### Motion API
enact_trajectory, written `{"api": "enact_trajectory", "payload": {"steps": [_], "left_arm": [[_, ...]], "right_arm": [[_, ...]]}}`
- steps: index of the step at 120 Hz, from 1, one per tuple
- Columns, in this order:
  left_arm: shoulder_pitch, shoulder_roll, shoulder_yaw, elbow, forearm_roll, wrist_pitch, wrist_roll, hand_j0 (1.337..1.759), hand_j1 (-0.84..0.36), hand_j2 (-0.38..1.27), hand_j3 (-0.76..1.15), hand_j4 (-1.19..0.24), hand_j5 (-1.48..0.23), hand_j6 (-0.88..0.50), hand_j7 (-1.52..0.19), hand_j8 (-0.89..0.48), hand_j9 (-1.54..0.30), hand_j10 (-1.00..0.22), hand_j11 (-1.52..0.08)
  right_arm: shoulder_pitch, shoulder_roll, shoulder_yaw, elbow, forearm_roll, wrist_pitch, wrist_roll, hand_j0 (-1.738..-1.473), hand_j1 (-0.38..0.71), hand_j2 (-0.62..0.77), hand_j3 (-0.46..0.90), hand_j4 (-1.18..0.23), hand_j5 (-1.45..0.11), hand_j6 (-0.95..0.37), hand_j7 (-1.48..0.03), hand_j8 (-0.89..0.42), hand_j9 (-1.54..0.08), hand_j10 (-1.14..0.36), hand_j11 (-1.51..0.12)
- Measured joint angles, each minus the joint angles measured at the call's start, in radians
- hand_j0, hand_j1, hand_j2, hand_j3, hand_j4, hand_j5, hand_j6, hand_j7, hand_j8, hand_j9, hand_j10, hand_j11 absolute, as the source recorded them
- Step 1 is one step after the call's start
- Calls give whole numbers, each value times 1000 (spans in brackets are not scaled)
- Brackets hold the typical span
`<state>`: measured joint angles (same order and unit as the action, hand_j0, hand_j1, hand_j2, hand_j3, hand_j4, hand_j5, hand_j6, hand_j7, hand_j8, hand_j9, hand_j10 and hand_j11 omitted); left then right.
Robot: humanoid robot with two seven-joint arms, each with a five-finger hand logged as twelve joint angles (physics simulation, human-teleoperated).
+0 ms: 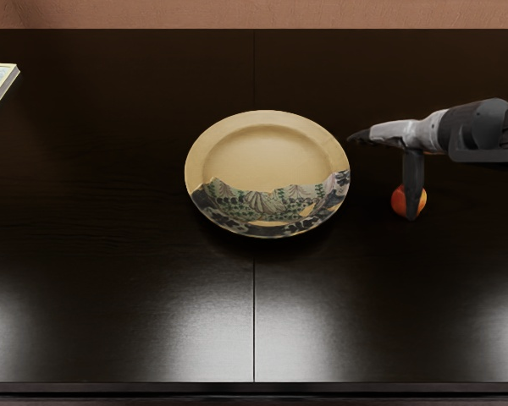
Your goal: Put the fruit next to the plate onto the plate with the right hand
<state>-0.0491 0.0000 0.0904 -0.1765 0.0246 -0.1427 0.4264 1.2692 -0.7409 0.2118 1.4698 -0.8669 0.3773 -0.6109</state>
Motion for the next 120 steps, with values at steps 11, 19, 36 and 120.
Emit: {"api": "enact_trajectory", "payload": {"steps": [11,19,36,120], "left_arm": [[0,0,0,0,0,0,0,1658,339,2,0,-8,-11,-8,-11,-8,-11,-8,-11],[0,0,0,0,0,0,0,1658,339,2,0,-8,-11,-8,-11,-8,-11,-8,-11],[0,0,0,0,0,0,0,1658,339,2,0,-8,-11,-8,-11,-8,-11,-8,-11],[0,0,0,0,0,0,0,1658,339,2,0,-8,-11,-8,-11,-8,-11,-8,-11]], "right_arm": [[-30,-8,-1,1,-24,-16,0,-1658,-349,1,0,-3,-1,-5,0,-4,0,-3,0],[-53,-14,-2,1,-41,-25,0,-1658,-349,1,0,-4,-1,-5,0,-4,0,-3,0],[-86,-18,-2,0,-76,-52,0,-1658,-349,1,0,-4,-1,-6,0,-5,0,-3,0],[-182,12,-2,-16,-244,-202,0,-1658,-249,-15,0,-90,-111,-92,-110,-90,-111,-89,-111]]}}
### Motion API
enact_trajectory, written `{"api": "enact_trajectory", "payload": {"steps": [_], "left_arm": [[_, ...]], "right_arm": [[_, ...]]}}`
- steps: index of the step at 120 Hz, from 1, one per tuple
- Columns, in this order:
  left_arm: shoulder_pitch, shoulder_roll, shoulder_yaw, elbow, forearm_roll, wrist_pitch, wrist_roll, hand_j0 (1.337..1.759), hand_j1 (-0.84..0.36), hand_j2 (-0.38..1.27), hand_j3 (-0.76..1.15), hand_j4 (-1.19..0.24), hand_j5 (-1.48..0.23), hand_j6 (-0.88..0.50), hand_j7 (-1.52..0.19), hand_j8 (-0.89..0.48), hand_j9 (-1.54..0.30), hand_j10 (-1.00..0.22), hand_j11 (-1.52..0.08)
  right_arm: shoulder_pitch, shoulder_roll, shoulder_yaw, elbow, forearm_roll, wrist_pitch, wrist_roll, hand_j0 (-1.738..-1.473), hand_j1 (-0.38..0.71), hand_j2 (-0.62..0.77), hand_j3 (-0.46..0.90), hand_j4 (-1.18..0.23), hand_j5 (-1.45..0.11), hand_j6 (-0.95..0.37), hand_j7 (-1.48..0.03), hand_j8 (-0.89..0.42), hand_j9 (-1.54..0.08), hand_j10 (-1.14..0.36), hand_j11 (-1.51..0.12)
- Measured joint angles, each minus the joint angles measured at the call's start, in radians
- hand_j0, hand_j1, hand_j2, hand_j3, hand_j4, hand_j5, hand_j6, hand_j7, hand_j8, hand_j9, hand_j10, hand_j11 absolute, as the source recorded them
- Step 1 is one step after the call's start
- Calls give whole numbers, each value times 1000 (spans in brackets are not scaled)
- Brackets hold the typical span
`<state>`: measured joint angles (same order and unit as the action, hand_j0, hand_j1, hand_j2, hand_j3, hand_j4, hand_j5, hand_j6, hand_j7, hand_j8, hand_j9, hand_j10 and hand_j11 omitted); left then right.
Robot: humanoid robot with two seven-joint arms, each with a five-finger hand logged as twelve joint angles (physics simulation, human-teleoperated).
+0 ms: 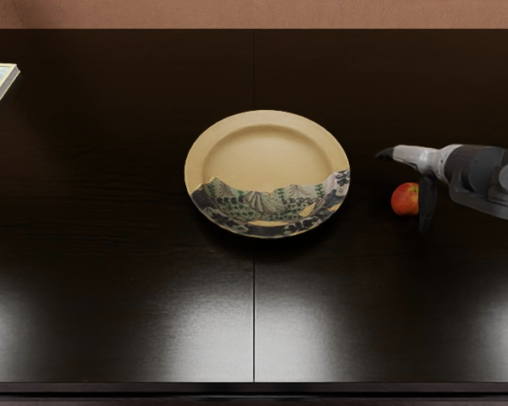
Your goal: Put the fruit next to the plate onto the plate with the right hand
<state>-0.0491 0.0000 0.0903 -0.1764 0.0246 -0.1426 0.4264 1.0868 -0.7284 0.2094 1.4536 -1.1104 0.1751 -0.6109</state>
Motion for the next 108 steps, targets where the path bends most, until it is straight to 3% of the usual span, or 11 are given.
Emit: {"api": "enact_trajectory", "payload": {"steps": [108], "left_arm": [[0,0,0,0,0,0,0,1658,339,2,0,-8,-11,-8,-11,-8,-11,-8,-11]], "right_arm": [[-106,51,-1,-22,-115,-134,0,-1658,-178,-26,0,-149,-188,-152,-187,-150,-188,-148,-188]]}}
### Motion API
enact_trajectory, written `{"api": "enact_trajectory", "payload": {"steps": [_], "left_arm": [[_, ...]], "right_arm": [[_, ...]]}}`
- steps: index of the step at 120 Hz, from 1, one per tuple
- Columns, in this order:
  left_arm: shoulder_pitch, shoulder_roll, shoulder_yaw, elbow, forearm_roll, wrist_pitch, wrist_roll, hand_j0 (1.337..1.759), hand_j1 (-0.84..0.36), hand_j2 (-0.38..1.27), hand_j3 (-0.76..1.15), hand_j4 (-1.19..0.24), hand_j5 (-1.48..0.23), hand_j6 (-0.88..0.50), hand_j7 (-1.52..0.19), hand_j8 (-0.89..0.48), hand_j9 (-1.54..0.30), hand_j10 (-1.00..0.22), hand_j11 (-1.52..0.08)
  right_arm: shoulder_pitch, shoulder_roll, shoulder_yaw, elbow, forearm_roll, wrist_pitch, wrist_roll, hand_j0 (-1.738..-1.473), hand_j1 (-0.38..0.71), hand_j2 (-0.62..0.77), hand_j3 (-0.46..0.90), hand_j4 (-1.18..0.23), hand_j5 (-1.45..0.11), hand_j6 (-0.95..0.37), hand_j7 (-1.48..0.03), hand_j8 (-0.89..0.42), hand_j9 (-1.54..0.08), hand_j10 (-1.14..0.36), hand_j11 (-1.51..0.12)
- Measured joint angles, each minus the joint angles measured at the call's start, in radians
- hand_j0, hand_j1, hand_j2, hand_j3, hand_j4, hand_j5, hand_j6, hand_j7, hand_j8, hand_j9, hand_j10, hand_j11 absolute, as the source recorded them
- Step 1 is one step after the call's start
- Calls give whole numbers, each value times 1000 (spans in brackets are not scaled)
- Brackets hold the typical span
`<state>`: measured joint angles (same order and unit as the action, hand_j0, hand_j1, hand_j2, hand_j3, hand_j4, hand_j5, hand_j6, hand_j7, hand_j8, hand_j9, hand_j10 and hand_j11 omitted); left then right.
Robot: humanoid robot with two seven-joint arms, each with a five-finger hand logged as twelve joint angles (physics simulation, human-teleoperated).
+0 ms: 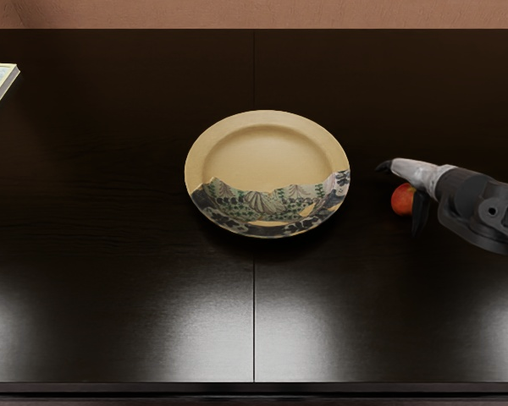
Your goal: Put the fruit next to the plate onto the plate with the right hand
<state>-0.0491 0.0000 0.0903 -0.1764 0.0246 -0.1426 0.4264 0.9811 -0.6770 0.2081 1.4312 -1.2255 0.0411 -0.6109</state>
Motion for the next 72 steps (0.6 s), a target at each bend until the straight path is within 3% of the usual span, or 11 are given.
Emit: {"api": "enact_trajectory", "payload": {"steps": [72], "left_arm": [[0,0,0,0,0,0,0,1658,339,2,0,-8,-11,-8,-11,-8,-11,-8,-11]], "right_arm": [[-43,6,0,0,-63,-75,0,-1658,-131,-33,0,-189,-239,-191,-238,-189,-239,-188,-239]]}}
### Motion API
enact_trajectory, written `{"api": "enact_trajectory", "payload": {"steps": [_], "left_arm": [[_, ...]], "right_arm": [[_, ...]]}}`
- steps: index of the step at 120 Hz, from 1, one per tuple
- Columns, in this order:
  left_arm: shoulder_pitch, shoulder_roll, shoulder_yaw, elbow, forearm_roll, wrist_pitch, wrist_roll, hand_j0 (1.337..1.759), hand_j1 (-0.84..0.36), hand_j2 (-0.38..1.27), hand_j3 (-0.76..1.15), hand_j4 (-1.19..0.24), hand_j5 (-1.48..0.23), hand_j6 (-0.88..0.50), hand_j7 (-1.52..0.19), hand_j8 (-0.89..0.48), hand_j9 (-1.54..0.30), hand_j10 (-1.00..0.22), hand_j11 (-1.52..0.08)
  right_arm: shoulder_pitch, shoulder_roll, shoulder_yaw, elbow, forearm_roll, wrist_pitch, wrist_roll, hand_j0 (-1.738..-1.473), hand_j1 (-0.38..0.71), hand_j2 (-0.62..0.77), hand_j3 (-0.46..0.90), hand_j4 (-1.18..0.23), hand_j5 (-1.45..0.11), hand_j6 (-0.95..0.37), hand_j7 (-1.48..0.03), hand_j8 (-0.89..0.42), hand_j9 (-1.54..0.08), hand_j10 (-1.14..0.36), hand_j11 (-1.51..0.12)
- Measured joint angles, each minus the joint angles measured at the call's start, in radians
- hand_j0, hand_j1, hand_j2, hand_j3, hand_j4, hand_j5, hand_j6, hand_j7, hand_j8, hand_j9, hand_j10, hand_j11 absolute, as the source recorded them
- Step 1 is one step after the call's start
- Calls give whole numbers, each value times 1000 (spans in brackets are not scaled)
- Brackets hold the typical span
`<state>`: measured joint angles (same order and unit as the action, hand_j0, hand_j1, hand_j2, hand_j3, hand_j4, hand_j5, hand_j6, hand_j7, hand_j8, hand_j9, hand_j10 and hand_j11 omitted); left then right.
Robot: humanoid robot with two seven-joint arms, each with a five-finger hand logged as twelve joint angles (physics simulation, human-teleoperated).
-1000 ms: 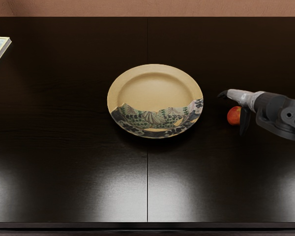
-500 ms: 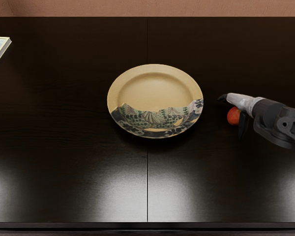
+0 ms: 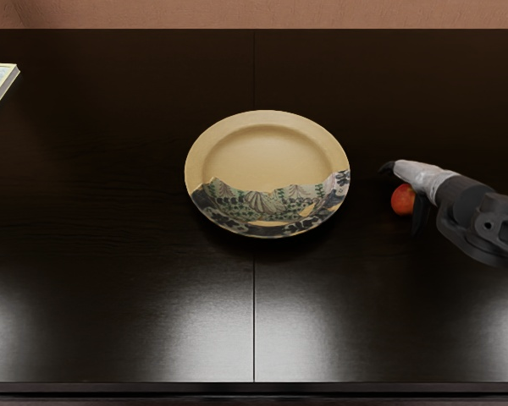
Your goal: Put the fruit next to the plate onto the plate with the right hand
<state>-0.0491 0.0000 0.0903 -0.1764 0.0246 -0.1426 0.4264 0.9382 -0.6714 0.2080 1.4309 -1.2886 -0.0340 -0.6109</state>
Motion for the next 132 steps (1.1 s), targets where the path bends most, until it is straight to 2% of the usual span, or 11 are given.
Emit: {"api": "enact_trajectory", "payload": {"steps": [122,132], "left_arm": [[0,0,0,0,0,0,0,1658,339,2,0,-8,-11,-8,-11,-8,-11,-8,-11],[0,0,0,0,0,0,0,1658,339,2,0,-8,-11,-9,-11,-8,-11,-8,-11]], "right_arm": [[-26,-4,9,-9,3,-30,0,-1658,204,-88,0,-467,-604,-469,-603,-468,-604,-467,-604],[-27,-4,9,-12,4,-30,0,-1656,214,-99,0,-488,-645,-480,-637,-442,-646,-487,-646]]}}
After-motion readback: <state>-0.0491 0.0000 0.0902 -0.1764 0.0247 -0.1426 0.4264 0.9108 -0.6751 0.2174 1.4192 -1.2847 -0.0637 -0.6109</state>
